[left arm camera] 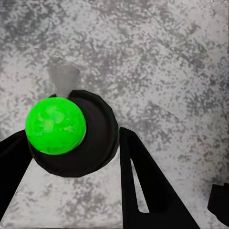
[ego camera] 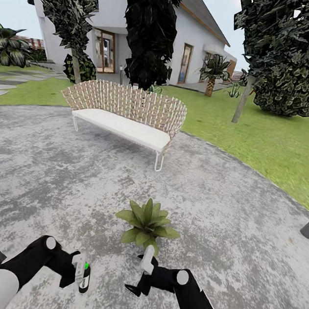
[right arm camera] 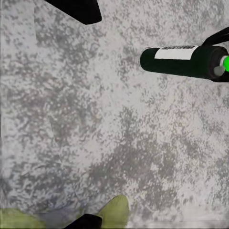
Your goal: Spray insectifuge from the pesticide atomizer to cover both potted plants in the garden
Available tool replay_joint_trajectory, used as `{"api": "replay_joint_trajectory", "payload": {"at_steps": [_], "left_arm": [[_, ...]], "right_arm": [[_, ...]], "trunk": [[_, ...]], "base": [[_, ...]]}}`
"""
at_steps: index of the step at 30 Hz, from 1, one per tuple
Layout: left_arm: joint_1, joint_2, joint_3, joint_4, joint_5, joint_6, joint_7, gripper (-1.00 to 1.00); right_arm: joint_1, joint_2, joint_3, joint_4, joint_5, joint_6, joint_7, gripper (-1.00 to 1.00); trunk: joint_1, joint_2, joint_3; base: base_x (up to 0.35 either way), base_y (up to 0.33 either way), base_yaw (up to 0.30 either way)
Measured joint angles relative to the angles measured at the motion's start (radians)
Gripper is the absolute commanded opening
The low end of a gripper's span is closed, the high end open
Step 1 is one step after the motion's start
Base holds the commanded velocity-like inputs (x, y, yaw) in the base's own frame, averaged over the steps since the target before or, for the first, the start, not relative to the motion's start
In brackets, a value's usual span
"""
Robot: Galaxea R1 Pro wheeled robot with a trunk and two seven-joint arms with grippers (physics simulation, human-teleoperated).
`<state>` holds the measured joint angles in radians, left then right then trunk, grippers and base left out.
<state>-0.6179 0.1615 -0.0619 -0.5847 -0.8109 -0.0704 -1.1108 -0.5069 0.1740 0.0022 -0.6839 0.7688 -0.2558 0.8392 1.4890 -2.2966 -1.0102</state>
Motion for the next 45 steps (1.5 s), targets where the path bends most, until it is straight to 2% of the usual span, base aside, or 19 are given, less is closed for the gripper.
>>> {"api": "replay_joint_trajectory", "payload": {"at_steps": [3, 5, 7, 9, 11, 13, 15, 17, 20, 23, 25, 27, 28, 30, 32, 33, 35, 37, 45], "left_arm": [[0.004, -0.007, 0.073, -0.001, 0.003, 0.003, 0.020, -1.00], [0.007, -0.009, 0.097, 0.001, 0.005, 0.004, 0.031, -1.00], [0.007, -0.013, 0.109, 0.009, 0.011, 0.005, 0.064, -1.00], [0.008, -0.021, 0.114, 0.016, 0.045, 0.005, 0.120, -1.00], [0.009, -0.025, 0.120, 0.025, 0.085, 0.007, 0.164, -1.00], [0.009, -0.026, 0.126, 0.051, 0.141, 0.007, 0.214, -1.00], [0.008, -0.026, 0.129, 0.077, 0.183, 0.014, 0.249, -1.00], [0.008, -0.026, 0.130, 0.091, 0.198, 0.058, 0.266, -1.00], [0.009, -0.026, 0.129, 0.099, 0.200, 0.157, 0.286, -1.00], [0.009, -0.026, 0.129, 0.100, 0.201, 0.189, 0.335, -1.00], [0.009, -0.027, 0.131, 0.099, 0.203, 0.247, 0.356, -1.00], [0.006, -0.036, 0.129, 0.088, 0.206, 0.348, 0.362, -1.00], [0.001, -0.044, 0.128, 0.084, 0.207, 0.391, 0.363, -1.00], [-0.007, -0.073, 0.124, 0.078, 0.209, 0.511, 0.363, -1.00], [-0.021, -0.104, 0.120, 0.067, 0.207, 0.606, 0.362, -1.00], [-0.029, -0.112, 0.118, 0.063, 0.203, 0.643, 0.363, -1.00], [-0.054, -0.121, 0.117, 0.058, 0.206, 0.729, 0.361, -1.00], [-0.066, -0.125, 0.116, 0.058, 0.204, 0.759, 0.361, -1.00], [-0.074, -0.127, 0.116, 0.055, 0.201, 0.809, 0.363, -1.00]], "right_arm": [[0.001, -0.114, -0.019, 0.088, 0.001, 0.000, -0.142, 1.00], [0.001, -0.168, -0.052, 0.180, -0.001, 0.000, -0.240, 1.00], [0.001, -0.226, -0.125, 0.294, -0.002, -0.004, -0.382, 1.00], [0.002, -0.276, -0.206, 0.404, 0.000, -0.013, -0.538, 1.00], [0.004, -0.297, -0.238, 0.462, 0.001, -0.025, -0.631, 1.00], [0.006, -0.305, -0.269, 0.522, -0.001, -0.037, -0.769, 1.00], [0.009, -0.308, -0.316, 0.575, -0.051, -0.042, -0.920, 1.00], [0.016, -0.309, -0.350, 0.623, -0.127, -0.059, -1.010, 1.00], [0.021, -0.300, -0.364, 0.649, -0.201, -0.078, -1.048, 1.00], [0.021, -0.297, -0.367, 0.651, -0.214, -0.082, -1.054, 1.00], [0.021, -0.295, -0.369, 0.651, -0.218, -0.083, -1.056, 1.00], [0.021, -0.295, -0.382, 0.652, -0.253, -0.083, -1.057, 1.00], [0.021, -0.295, -0.390, 0.652, -0.283, -0.083, -1.057, 1.00], [0.021, -0.296, -0.404, 0.653, -0.401, -0.082, -1.057, 1.00], [0.021, -0.296, -0.407, 0.653, -0.477, -0.081, -1.055, 1.00], [0.021, -0.297, -0.406, 0.654, -0.493, -0.080, -1.055, 1.00], [0.021, -0.295, -0.406, 0.655, -0.513, -0.081, -1.054, 1.00], [0.022, -0.294, -0.406, 0.656, -0.518, -0.082, -1.053, 1.00], [0.022, -0.294, -0.406, 0.656, -0.520, -0.083, -1.052, 1.00]], "trunk": [[0.000, 0.000, 0.000], [0.000, 0.000, 0.000], [0.000, 0.000, 0.000], [0.000, 0.000, 0.000], [0.000, 0.000, 0.000], [0.000, 0.000, 0.000], [0.000, 0.000, 0.000], [0.000, 0.000, 0.000], [0.000, 0.000, 0.000], [0.000, 0.000, 0.000], [0.000, 0.000, 0.000], [0.000, 0.000, 0.000], [0.000, 0.000, 0.000], [0.000, 0.000, 0.000], [0.000, 0.000, 0.000], [0.000, 0.000, 0.000], [0.000, 0.000, 0.000], [0.000, 0.000, 0.000], [-0.001, 0.000, 0.002]], "base": [[0.000, 0.000, 0.000], [0.000, 0.000, 0.000], [0.000, 0.000, 0.000], [0.000, 0.000, 0.000], [0.000, 0.000, 0.000], [0.000, 0.000, 0.000], [0.000, 0.000, 0.000], [0.000, 0.000, 0.000], [0.000, 0.000, 0.000], [0.000, 0.000, 0.000], [0.000, 0.000, 0.000], [0.000, 0.000, 0.000], [0.000, 0.000, 0.000], [0.000, 0.000, 0.000], [0.000, 0.000, 0.000], [0.000, 0.000, 0.000], [0.000, 0.000, -0.018], [0.000, 0.000, -0.176], [0.182, 0.023, -0.283]]}}
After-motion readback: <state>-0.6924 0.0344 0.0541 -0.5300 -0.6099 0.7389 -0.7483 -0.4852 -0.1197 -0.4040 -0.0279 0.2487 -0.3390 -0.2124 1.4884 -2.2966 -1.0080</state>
